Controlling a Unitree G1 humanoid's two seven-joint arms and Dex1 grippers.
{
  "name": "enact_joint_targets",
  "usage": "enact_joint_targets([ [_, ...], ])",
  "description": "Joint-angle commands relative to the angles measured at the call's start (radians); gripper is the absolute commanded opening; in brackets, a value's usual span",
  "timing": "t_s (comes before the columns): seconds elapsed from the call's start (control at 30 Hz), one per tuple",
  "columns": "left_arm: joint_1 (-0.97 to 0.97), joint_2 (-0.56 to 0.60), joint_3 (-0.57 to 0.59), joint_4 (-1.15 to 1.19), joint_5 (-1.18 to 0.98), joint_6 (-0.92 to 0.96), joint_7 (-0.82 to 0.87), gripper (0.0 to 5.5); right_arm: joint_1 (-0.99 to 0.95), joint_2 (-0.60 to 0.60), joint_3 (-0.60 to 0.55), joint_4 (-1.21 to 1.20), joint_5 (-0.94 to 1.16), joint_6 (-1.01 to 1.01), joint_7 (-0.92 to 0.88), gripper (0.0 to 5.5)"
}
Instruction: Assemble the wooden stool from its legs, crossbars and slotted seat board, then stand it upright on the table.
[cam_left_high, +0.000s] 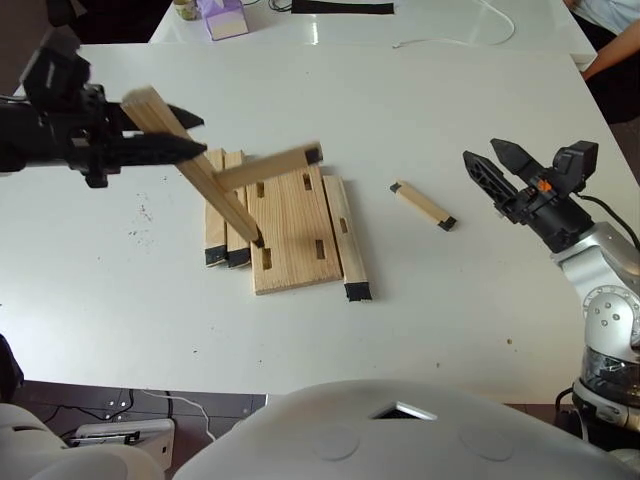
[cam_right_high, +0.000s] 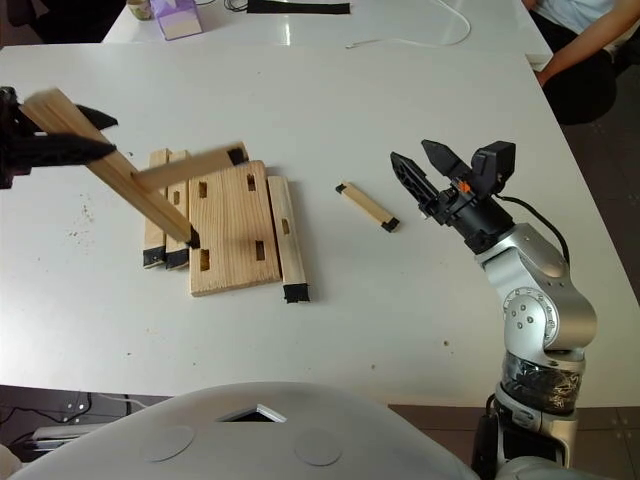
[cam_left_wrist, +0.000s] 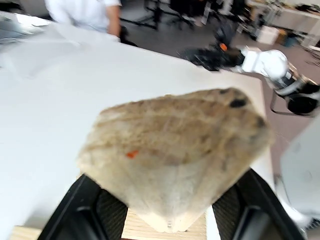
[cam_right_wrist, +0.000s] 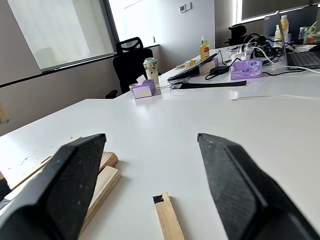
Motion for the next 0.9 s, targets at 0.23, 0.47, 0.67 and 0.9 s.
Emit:
enact_joint_targets([
  [0.23, 0.051, -0.065, -0.02, -0.03, 0.068, -0.049, -0.034, 2.04, -0.049, -0.037, 0.016, 0.015, 0.024, 0.015, 0.005, 3.39],
  [0.47, 0.149, -0.101, 0.024, -0.073, 0.079, -0.06, 0.011, 2.04, -0.089, -0.044, 0.041, 0.044, 0.026, 0.028, 0.016, 3.39],
  [0.67, 0.069, -0.126, 0.002, -0.006, 0.106, -0.107, 0.026, 2.04, -0.104, -0.036, 0.065, 0.056, 0.031, 0.038, 0.02, 3.39],
  [0.9, 0.03, -0.171, -0.034, 0.031, 0.149, -0.146, 0.017, 2.04, -0.097, -0.016, 0.108, 0.051, 0.048, 0.056, 0.008, 3.39],
])
